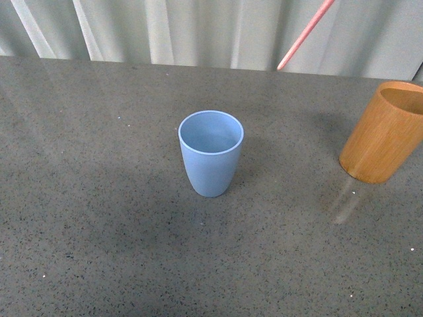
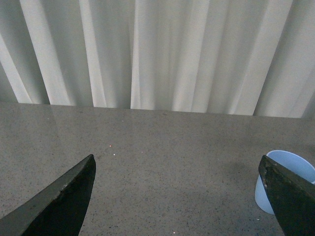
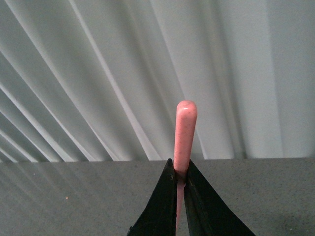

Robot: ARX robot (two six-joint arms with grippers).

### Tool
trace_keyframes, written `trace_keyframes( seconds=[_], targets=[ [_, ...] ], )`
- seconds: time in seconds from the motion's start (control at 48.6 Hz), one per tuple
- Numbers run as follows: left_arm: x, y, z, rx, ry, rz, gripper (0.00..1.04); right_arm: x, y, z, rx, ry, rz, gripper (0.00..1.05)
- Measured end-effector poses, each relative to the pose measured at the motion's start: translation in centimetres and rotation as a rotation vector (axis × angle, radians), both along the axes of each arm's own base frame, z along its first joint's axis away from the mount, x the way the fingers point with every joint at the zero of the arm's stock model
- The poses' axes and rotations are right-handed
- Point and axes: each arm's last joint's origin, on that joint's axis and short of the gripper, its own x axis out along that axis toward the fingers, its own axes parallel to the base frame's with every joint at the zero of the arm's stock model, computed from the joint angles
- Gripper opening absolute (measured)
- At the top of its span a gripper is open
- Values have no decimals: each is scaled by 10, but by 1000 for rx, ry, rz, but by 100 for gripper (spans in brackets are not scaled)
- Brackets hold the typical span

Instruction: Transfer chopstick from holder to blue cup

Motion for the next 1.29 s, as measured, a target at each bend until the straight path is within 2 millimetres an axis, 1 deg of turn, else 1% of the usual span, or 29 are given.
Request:
trace_keyframes(
  seconds=[0.103, 0.206, 0.349, 0.452, 0.555, 1.007, 1.131, 1.233, 1.274, 1.295],
  targets=[
    [0, 0, 0, 0, 0, 0, 98, 8, 19, -8, -23, 44, 36, 1],
    [0, 0, 0, 0, 0, 0, 98, 12, 27, -13, -43, 59, 57, 1],
    [0, 0, 0, 0, 0, 0, 98, 18, 35, -20, -62, 81, 74, 1],
    [0, 0, 0, 0, 0, 0, 98, 23, 44, -30, -86, 110, 92, 1],
    [0, 0, 0, 0, 0, 0, 98, 26, 51, -34, -95, 113, 112, 1],
    [0, 0, 0, 0, 0, 0, 98, 35, 79, -44, -123, 120, 183, 1],
    [0, 0, 0, 0, 0, 0, 98, 37, 86, -54, -140, 143, 187, 1],
    [0, 0, 0, 0, 0, 0, 98, 39, 87, -63, -159, 167, 181, 1],
    [0, 0, 0, 0, 0, 0, 98, 40, 88, -66, -168, 176, 179, 7],
    [0, 0, 0, 0, 0, 0, 98, 40, 87, -68, -170, 181, 179, 13]
  ],
)
